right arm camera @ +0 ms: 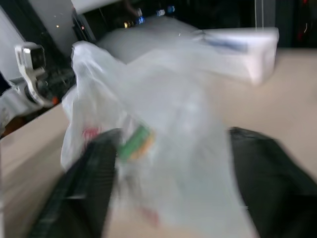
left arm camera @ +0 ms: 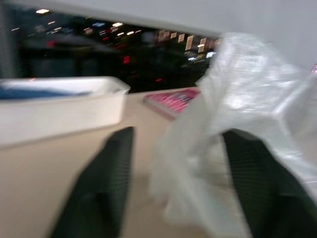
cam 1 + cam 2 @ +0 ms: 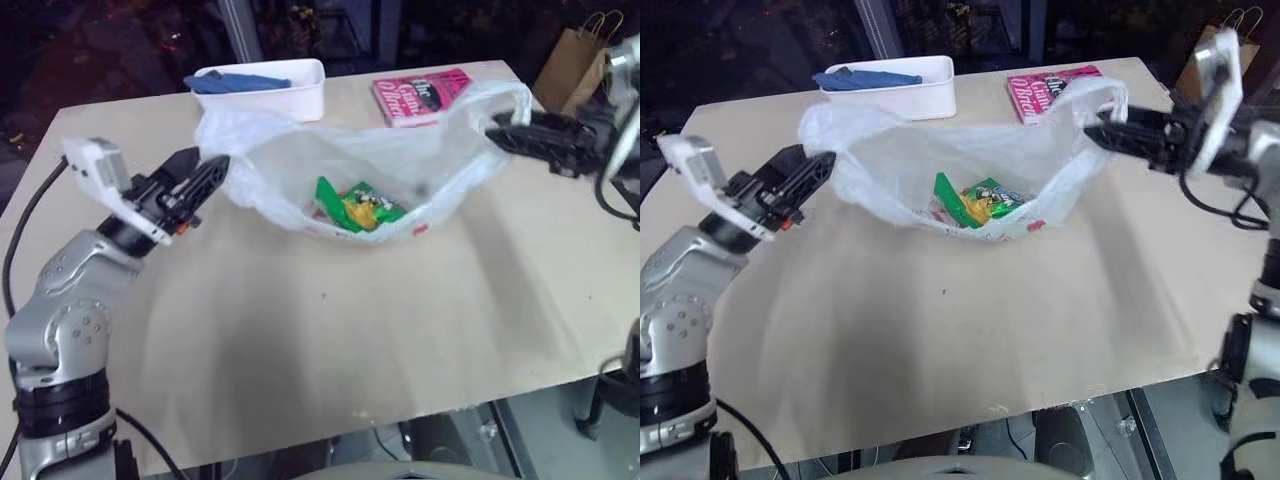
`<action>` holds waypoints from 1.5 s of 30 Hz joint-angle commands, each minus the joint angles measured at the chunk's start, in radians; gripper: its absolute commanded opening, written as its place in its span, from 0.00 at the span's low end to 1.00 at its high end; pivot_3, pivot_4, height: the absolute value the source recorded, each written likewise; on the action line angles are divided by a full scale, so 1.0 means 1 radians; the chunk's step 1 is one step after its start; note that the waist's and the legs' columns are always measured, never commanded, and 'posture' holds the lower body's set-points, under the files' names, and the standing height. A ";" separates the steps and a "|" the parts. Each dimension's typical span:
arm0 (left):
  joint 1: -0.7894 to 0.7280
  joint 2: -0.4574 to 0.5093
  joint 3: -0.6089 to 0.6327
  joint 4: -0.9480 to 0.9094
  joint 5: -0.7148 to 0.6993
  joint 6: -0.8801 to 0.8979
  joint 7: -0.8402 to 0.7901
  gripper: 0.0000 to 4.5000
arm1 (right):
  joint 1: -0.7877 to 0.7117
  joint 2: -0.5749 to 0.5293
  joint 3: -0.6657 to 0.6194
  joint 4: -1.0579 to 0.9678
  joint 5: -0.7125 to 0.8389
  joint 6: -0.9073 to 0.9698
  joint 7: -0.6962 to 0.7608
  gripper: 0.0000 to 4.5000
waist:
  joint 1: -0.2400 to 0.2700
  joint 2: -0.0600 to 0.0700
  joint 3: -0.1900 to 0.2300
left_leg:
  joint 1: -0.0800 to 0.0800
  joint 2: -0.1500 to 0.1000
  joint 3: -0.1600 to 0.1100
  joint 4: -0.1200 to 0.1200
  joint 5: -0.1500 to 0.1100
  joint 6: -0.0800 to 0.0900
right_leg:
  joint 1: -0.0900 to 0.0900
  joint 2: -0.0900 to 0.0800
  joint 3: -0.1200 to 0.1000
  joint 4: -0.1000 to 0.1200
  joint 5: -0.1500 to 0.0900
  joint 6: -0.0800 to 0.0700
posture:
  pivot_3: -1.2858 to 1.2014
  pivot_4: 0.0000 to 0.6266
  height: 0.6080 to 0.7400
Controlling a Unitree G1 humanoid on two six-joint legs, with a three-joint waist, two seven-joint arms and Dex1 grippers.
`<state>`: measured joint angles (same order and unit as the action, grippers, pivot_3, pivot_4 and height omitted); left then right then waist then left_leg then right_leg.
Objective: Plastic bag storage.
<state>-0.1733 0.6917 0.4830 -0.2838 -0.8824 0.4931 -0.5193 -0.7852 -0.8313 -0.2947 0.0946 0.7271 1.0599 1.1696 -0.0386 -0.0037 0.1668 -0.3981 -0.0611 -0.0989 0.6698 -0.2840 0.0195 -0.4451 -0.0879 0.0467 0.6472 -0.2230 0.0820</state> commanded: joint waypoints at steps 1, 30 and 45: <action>0.035 0.003 0.055 -0.005 0.020 -0.023 -0.016 0.99 | -0.006 -0.058 -0.061 -0.053 0.139 0.078 0.078 1.00 | 0.000 0.000 0.000 | 0.001 0.000 0.001 0.000 0.000 0.000 | 0.000 0.000 0.001 0.002 0.000 0.000 | 0.52 0.24 1.00; 0.779 -0.116 0.126 -0.089 0.263 -0.135 -0.174 0.99 | 0.645 0.122 -0.096 -0.116 -0.146 -0.566 -0.212 1.00 | 0.010 -0.004 -0.002 | 0.020 0.005 0.009 -0.001 -0.004 0.006 | 0.017 0.003 0.006 0.001 0.000 0.000 | 0.52 0.24 1.00; 0.762 -0.159 0.028 -0.112 0.398 -0.385 -0.291 0.99 | 0.806 0.085 -0.037 -0.079 -0.268 -0.867 -0.074 1.00 | 0.025 -0.006 -0.001 | 0.037 0.010 0.008 0.001 -0.005 0.008 | 0.038 0.007 0.002 -0.008 0.001 -0.002 | 0.52 0.24 1.00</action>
